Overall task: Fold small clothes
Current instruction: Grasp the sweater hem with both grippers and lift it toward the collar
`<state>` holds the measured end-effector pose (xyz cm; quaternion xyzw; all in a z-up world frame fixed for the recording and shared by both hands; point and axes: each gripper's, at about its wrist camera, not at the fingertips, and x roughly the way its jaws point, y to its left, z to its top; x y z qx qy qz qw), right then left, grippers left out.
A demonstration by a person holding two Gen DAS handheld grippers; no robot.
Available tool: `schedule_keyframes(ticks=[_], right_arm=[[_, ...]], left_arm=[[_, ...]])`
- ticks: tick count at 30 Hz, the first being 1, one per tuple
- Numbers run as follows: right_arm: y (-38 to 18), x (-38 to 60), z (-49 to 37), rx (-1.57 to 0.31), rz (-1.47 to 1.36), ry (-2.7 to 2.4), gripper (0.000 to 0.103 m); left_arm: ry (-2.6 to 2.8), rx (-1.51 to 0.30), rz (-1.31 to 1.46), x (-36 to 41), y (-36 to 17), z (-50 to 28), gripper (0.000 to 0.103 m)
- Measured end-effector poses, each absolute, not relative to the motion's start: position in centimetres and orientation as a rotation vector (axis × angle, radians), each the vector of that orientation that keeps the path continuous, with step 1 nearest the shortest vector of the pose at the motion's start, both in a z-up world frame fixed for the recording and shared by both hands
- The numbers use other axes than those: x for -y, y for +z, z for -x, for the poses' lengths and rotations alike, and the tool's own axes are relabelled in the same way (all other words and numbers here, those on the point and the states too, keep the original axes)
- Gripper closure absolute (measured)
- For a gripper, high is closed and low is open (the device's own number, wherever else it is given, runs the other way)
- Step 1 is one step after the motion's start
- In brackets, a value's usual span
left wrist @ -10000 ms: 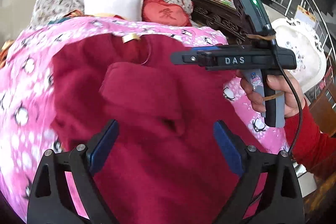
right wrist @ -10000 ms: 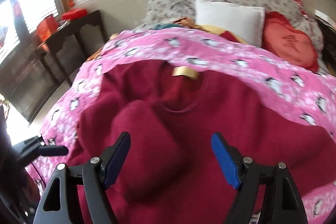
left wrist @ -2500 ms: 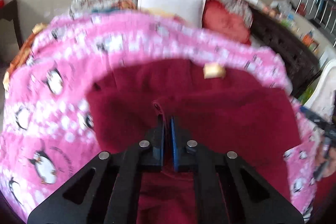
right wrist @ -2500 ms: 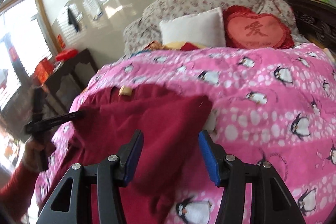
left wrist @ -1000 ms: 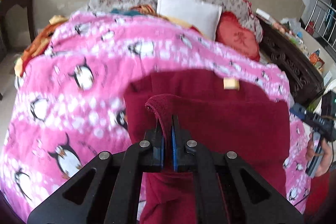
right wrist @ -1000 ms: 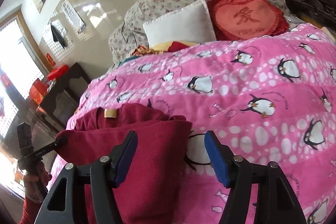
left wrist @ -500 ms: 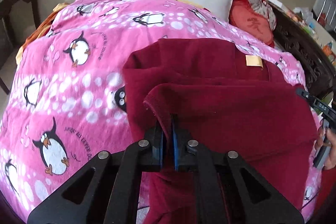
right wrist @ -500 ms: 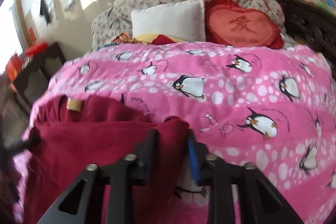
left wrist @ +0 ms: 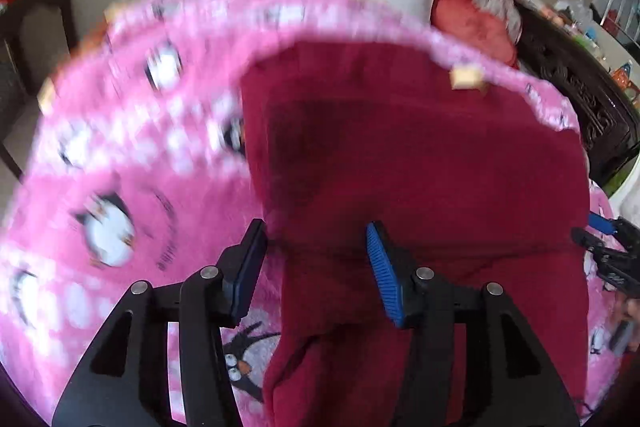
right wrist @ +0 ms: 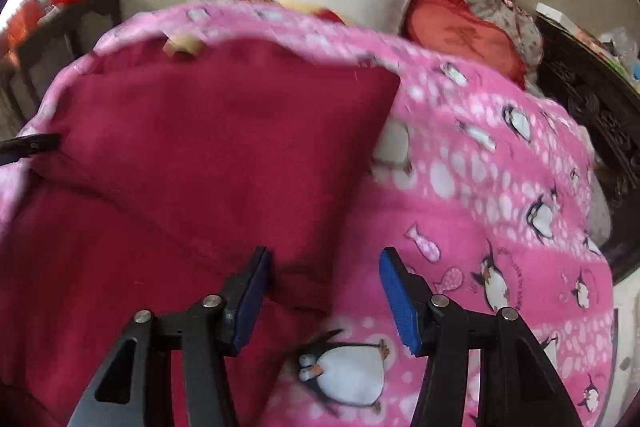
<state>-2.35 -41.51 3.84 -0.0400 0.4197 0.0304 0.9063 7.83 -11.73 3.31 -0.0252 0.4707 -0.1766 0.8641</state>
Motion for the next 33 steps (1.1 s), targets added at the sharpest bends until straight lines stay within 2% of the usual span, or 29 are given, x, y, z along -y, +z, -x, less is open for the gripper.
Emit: schedule_keyframes(ticks=[4, 10, 14, 16, 20, 22, 29, 33], right_arm=[[5.2, 43.2, 4.5, -0.849, -0.067, 0.12, 0.048], [7.9, 43.0, 12.6, -0.851, -0.168, 0.342, 0.048], [6.2, 42.6, 18.7, -0.936, -0.196, 0.446, 0.048], [4.8, 42.4, 21.7, -0.987, -0.244, 0.512, 0.048], [2.4, 41.7, 26.6, -1.064, -0.24, 0.561, 0.048], [1.8, 41.4, 27.8, -1.075, -0.25, 0.559, 0.047], [0.4, 41.2, 29.1, -1.034, -0.355, 0.616, 0.046], [-0.3, 39.8, 28.5, -1.032, -0.41, 0.7, 0.046]], left_arm=[[-0.404, -0.995, 0.142, 9.6, 4.4, -6.4, 0.053], [-0.457, -0.946, 0.13, 7.0, 6.6, 0.8, 0.05], [-0.508, -0.978, 0.101, 5.9, 6.3, 6.5, 0.047], [-0.524, -1.007, 0.117, 5.5, 5.7, 8.9, 0.039], [-0.552, -1.089, 0.146, 4.6, 4.0, 13.1, 0.037], [-0.542, -1.101, 0.143, 4.3, 3.7, 14.7, 0.034], [-0.505, -1.113, 0.245, 2.3, 2.9, 16.7, 0.033], [-0.524, -1.111, 0.254, 2.7, 2.6, 17.0, 0.022]])
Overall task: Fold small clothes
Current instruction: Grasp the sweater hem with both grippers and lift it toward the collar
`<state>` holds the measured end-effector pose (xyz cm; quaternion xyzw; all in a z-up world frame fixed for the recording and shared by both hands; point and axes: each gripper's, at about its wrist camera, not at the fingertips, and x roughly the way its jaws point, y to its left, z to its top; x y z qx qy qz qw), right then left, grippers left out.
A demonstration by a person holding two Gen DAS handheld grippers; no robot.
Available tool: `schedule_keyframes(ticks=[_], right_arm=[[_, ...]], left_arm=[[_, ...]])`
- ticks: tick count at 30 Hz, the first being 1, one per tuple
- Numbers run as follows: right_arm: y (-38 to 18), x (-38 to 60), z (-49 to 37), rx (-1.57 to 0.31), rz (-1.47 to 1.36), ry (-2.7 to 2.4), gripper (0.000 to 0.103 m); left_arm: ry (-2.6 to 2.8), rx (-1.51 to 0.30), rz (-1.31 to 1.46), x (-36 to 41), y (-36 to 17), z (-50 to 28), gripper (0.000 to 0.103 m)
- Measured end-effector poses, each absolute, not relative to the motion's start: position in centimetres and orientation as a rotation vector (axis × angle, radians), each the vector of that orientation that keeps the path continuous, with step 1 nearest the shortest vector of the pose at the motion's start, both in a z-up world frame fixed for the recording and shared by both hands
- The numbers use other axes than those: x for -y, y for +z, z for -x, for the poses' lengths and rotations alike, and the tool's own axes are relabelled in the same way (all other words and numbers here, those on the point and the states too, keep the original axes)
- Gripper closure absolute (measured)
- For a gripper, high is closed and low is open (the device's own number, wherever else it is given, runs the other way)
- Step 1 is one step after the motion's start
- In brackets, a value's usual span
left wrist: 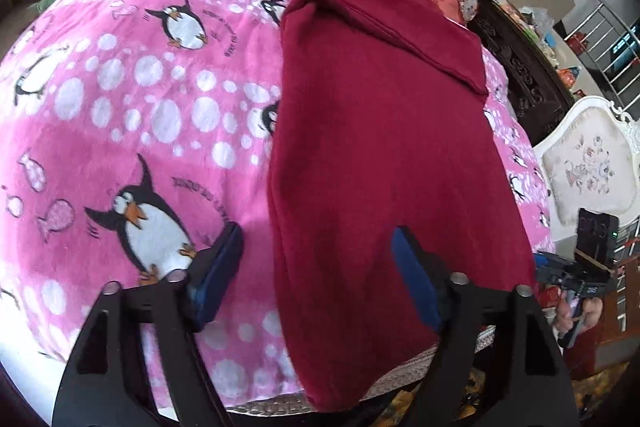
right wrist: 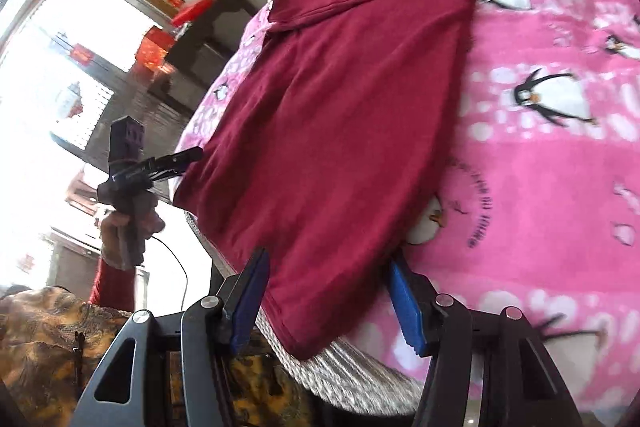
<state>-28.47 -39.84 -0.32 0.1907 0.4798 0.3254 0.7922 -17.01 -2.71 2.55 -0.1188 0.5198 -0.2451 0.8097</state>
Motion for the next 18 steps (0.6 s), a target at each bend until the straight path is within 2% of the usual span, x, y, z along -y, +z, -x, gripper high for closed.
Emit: schedule_keyframes(ticks=[3, 8, 9, 10, 11, 12, 13, 14, 15, 16, 18], right_arm=[[-0.7, 39.7, 28.1, -1.005, -0.459, 0.719, 0.046], [-0.6, 39.9, 28.5, -0.995, -0.48, 0.755, 0.048], [-0.6, 39.9, 28.5, -0.99, -0.483, 0.759, 0.052], [-0.6, 39.9, 28.4, -0.986, -0.483, 0.764, 0.055], [-0.7, 39.8, 28.3, -0.985, -0.479, 0.776, 0.069], [-0.9, 39.8, 28.2, -0.982, -0.484, 0.788, 0.088], [-1.1, 39.9, 28.0, -0.979, -0.507, 0.796, 0.091], [-1.3, 39.9, 27.8, -0.973, -0.537, 0.806, 0.092], [-1.2, 39.8, 27.7, -0.963, -0.546, 0.82, 0.093], [-0.9, 39.7, 27.5, -0.939, -0.56, 0.845, 0.093], [0.1, 39.7, 27.0, -0.891, -0.598, 0.885, 0.093]], left_arm=[[-0.54, -1.106, 0.245, 3.1, 2.3, 17.1, 0.017], [-0.612, -1.165, 0.176, 4.2, 2.4, 18.2, 0.017], [-0.625, -1.174, 0.163, 4.4, 2.3, 18.3, 0.017], [-0.629, -1.17, 0.144, 4.6, 2.3, 18.5, 0.017], [-0.63, -1.167, 0.139, 4.6, 2.3, 18.5, 0.017], [-0.629, -1.169, 0.139, 4.6, 2.2, 18.4, 0.017], [-0.626, -1.171, 0.151, 4.5, 2.3, 18.4, 0.027], [-0.641, -1.182, 0.188, 4.3, 2.3, 18.3, 0.044], [-0.674, -1.213, 0.218, 4.3, 2.1, 18.2, 0.083], [-0.694, -1.242, 0.233, 4.4, 1.8, 18.1, 0.09], [-0.694, -1.225, 0.192, 4.8, 2.0, 18.1, 0.09]])
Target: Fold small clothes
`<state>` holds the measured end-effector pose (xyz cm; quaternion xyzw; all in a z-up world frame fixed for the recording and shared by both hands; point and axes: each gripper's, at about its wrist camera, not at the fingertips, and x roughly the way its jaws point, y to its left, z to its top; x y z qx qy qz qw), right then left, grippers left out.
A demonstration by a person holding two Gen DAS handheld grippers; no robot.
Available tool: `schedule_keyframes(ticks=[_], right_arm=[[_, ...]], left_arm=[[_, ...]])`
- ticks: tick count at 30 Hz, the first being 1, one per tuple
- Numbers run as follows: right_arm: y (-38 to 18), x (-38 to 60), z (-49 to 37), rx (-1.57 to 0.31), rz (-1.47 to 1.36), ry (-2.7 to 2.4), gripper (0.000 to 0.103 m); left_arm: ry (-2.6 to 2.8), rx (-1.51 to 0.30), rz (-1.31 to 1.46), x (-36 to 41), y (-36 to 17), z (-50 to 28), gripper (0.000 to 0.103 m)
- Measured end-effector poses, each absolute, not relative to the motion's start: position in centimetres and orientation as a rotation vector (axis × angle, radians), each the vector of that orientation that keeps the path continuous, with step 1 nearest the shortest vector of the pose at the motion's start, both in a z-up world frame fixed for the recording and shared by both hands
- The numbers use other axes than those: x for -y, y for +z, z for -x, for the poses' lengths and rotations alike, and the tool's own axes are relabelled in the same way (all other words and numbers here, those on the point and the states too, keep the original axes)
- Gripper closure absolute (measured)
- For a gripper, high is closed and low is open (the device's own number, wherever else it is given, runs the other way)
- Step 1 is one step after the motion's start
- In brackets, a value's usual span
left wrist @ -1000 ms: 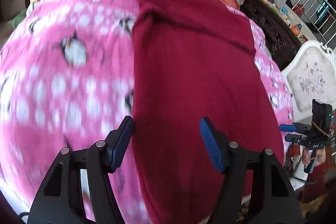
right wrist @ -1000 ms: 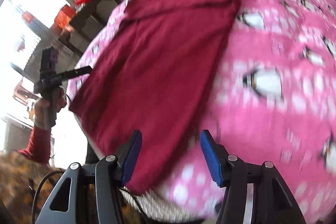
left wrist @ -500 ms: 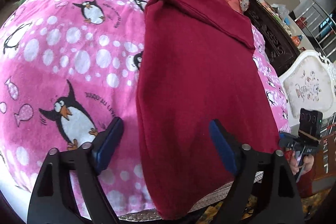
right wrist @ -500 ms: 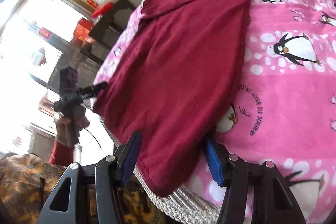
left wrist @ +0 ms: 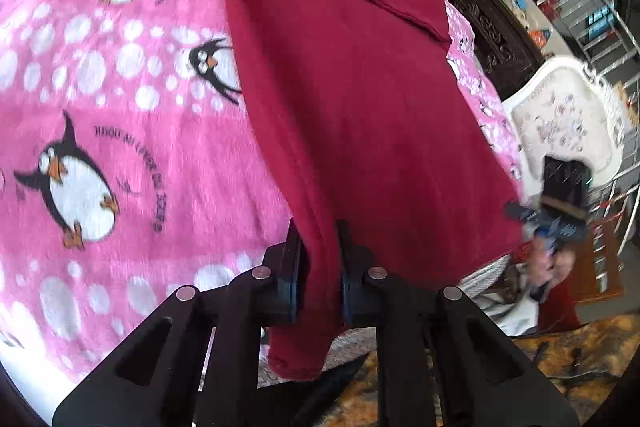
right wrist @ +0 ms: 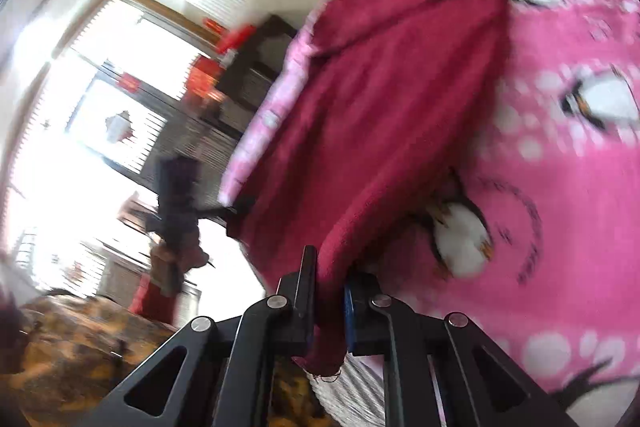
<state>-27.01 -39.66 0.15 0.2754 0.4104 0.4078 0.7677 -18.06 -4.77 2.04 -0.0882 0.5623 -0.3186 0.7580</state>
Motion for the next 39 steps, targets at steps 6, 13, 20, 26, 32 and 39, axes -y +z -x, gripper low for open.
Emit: schedule_keyframes(ticks=[6, 13, 20, 26, 32, 39], right_arm=[[6.8, 40.2, 24.1, -0.703, -0.554, 0.944, 0.093], [12.6, 42.7, 16.4, -0.508, -0.553, 0.859, 0.093], [12.8, 46.1, 3.1, -0.546, -0.647, 0.681, 0.093], [7.7, 48.5, -7.6, -0.691, -0.77, 0.44, 0.071], [9.6, 52.0, -5.7, -0.542, -0.846, 0.411, 0.038], [13.2, 47.5, -4.0, -0.548, -0.55, 0.491, 0.039]], left_arm=[[-0.799, -1.074, 0.289, 3.9, 7.8, 15.2, 0.09], [-0.8, -0.911, 0.383, 3.8, 13.4, 6.8, 0.091], [-0.695, -0.878, 0.384, 7.4, 14.7, -6.1, 0.091], [-0.559, -0.975, 0.439, 9.7, 9.8, -15.7, 0.083], [-0.547, -0.916, 0.475, 7.7, 11.5, -16.1, 0.015], [-0.572, -0.86, 0.38, 8.9, 13.2, -14.6, 0.014]])
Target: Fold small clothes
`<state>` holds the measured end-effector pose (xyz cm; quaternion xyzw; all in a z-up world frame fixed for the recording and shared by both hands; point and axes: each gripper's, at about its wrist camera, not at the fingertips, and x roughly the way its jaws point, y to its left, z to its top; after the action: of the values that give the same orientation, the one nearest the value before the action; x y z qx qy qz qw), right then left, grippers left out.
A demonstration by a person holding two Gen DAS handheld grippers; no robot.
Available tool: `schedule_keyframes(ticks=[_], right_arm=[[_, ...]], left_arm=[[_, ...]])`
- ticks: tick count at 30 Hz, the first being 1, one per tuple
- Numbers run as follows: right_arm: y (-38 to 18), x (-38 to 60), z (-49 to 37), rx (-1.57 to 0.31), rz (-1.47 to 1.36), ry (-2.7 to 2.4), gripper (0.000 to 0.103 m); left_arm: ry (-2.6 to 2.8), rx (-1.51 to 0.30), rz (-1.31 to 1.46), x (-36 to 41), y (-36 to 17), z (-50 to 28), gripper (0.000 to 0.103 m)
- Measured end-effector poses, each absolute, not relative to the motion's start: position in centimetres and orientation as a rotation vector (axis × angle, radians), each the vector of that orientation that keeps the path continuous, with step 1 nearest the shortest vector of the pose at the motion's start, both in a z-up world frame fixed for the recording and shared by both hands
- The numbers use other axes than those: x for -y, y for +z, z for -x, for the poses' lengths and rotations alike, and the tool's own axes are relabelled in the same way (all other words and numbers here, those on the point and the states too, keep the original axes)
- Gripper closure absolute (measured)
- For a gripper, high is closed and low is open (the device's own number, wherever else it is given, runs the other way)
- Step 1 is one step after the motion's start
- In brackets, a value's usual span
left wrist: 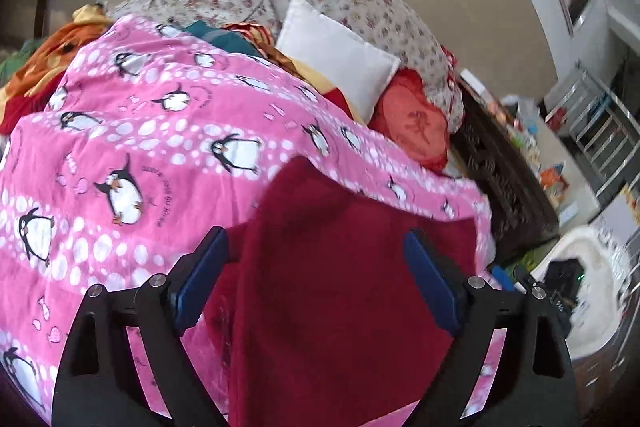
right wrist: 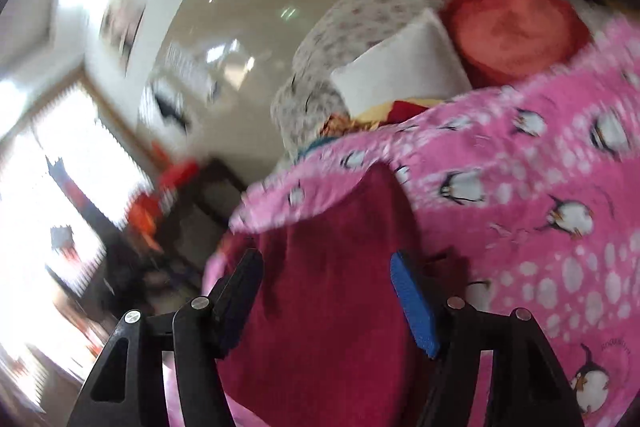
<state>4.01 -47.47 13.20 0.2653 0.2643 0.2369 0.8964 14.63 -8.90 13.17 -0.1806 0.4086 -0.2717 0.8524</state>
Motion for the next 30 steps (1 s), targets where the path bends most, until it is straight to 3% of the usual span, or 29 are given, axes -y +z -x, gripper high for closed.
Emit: schedule_keyframes(ticks=[13, 23, 30], right_arm=[[7.7, 42.9, -12.6, -0.732, -0.329, 0.236, 0.043], [10.0, 43.0, -2.4, -0.713, -0.298, 0.292, 0.043], [7.7, 42.6, -1.2, -0.745, -0.292, 0.286, 0.043]], left_arm=[[-0.374, -0.994, 0.228, 13.1, 5.9, -18.8, 0.014], [-0.443, -0.916, 0.237, 11.0, 8.9, -11.7, 0.014], [-0.353, -0.915, 0.154, 11.9, 6.2, -9.0, 0.014]])
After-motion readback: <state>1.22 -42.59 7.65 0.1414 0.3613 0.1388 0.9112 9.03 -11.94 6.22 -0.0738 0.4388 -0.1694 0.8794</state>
